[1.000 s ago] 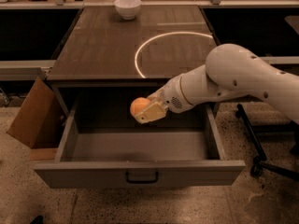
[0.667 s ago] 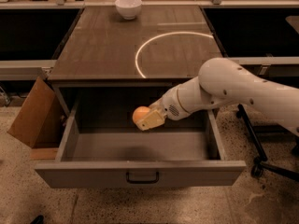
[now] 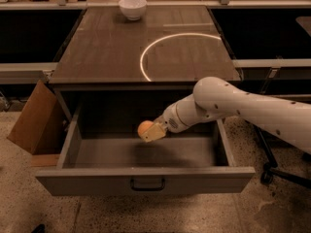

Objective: Place orange into top drawer

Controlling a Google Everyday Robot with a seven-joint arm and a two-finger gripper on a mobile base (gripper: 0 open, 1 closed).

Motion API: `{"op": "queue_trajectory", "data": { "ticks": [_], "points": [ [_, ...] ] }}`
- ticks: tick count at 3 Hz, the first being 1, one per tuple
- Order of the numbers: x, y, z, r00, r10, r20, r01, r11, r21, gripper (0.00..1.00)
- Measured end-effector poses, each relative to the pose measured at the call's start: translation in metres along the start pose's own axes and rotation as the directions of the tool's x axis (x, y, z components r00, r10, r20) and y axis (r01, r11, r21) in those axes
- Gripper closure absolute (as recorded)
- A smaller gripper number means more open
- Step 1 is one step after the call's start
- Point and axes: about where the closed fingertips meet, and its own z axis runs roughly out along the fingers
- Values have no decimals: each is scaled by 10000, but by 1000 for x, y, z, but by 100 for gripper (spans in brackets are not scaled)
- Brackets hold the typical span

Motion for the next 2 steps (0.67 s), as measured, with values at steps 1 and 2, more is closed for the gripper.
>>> {"op": "queue_trajectory", "data": {
  "ticks": [1,2],
  "points": [
    [9,-10,17,9993,372,-23,-371,9992,112,81],
    [17,-17,26,9976,696,72,-697,9975,153,50]
  ]
}}
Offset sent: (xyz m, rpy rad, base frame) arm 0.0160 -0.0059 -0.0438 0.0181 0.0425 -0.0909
